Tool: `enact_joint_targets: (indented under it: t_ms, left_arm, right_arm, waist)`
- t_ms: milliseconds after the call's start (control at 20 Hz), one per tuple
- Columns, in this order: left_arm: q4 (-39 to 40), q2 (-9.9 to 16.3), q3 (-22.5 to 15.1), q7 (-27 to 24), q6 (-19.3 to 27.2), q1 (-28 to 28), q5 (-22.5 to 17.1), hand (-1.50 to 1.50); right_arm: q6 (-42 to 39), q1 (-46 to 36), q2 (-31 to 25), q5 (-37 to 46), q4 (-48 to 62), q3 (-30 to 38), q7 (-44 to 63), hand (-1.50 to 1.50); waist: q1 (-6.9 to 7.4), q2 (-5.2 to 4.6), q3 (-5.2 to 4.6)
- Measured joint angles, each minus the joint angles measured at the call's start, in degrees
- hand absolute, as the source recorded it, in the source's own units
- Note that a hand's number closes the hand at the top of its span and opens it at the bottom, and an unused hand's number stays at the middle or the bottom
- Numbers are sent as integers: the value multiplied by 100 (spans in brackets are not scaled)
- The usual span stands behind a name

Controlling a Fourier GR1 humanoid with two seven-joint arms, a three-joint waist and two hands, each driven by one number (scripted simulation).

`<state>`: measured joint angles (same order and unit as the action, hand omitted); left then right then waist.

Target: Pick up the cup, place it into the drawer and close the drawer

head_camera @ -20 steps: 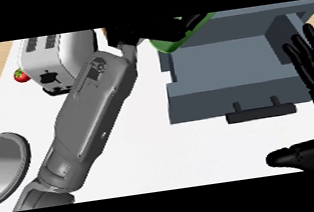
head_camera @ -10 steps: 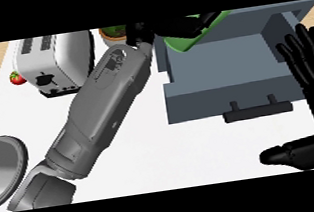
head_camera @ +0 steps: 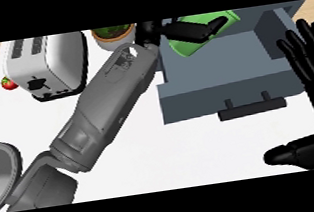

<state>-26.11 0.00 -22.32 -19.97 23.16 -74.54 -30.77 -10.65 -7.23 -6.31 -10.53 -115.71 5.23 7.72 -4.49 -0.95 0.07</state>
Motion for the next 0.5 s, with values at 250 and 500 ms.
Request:
enact_joint_targets:
  t_ms: [250,500]
  left_arm:
    - [311,1,-438,30,87,-118,-125,150]
    - [402,0,-945,141,362,-102,-176,-150]
  right_arm:
    - [-43,-17,12,-21,82,-23,-52,-150]
    - [-100,-17,33,-62,105,-54,-122,-150]
  waist:
    - [-60,-21,2]
    - [-176,-44,5]
